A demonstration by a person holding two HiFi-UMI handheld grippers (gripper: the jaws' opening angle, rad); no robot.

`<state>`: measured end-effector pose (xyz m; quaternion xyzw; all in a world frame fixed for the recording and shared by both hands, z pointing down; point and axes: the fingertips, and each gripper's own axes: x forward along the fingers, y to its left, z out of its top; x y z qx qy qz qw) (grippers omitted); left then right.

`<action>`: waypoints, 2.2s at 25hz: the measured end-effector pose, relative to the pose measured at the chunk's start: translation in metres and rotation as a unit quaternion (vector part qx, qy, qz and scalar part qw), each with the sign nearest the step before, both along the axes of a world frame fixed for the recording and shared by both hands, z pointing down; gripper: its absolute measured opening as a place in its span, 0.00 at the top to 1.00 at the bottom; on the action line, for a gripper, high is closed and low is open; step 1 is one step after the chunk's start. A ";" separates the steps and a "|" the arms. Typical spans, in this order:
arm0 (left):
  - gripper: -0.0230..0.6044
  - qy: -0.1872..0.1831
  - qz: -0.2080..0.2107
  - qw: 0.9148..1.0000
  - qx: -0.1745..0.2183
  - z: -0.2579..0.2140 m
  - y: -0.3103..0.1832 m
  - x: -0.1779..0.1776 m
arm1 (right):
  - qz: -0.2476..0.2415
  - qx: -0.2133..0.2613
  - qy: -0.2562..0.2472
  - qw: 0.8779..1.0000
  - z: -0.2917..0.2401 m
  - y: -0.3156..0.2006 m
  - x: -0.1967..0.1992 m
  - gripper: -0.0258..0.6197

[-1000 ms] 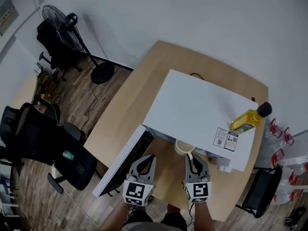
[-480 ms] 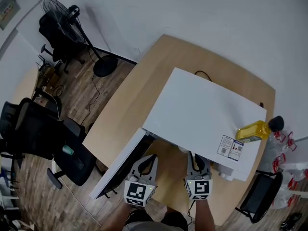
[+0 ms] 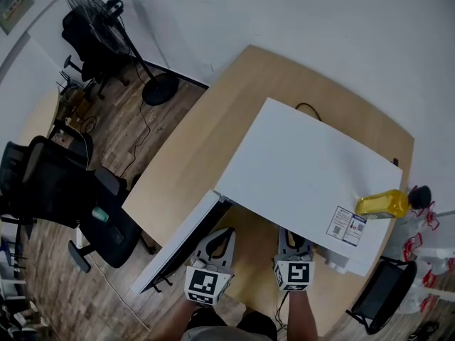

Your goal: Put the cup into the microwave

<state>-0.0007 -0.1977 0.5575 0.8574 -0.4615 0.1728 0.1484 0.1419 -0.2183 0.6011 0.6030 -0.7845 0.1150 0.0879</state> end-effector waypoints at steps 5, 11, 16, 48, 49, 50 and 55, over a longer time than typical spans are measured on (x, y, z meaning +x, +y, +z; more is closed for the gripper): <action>0.92 0.000 -0.004 1.000 -0.001 0.001 -0.003 0.000 | 0.000 0.002 0.001 1.000 0.001 -0.011 -0.001 0.89; 0.92 0.001 -0.006 1.000 -0.003 0.007 -0.003 -0.002 | 0.003 0.003 0.004 1.000 0.005 -0.014 -0.003 0.89; 0.92 0.000 -0.007 1.000 -0.004 0.005 -0.004 -0.003 | 0.005 0.000 0.003 1.000 0.006 -0.014 -0.003 0.88; 0.92 -0.003 0.003 1.000 0.015 -0.017 0.015 -0.008 | 0.012 -0.009 -0.015 1.000 -0.004 0.001 -0.008 0.64; 0.92 -0.003 0.006 1.000 0.017 -0.019 0.017 -0.009 | 0.014 -0.008 -0.014 1.000 -0.007 0.003 -0.008 0.64; 0.92 -0.004 0.009 1.000 0.019 -0.023 0.018 -0.008 | 0.017 -0.007 -0.012 1.000 -0.010 0.006 -0.007 0.64; 0.92 0.003 0.030 0.999 0.036 -0.038 0.025 -0.001 | 0.036 -0.001 -0.010 0.999 -0.025 0.023 0.000 0.64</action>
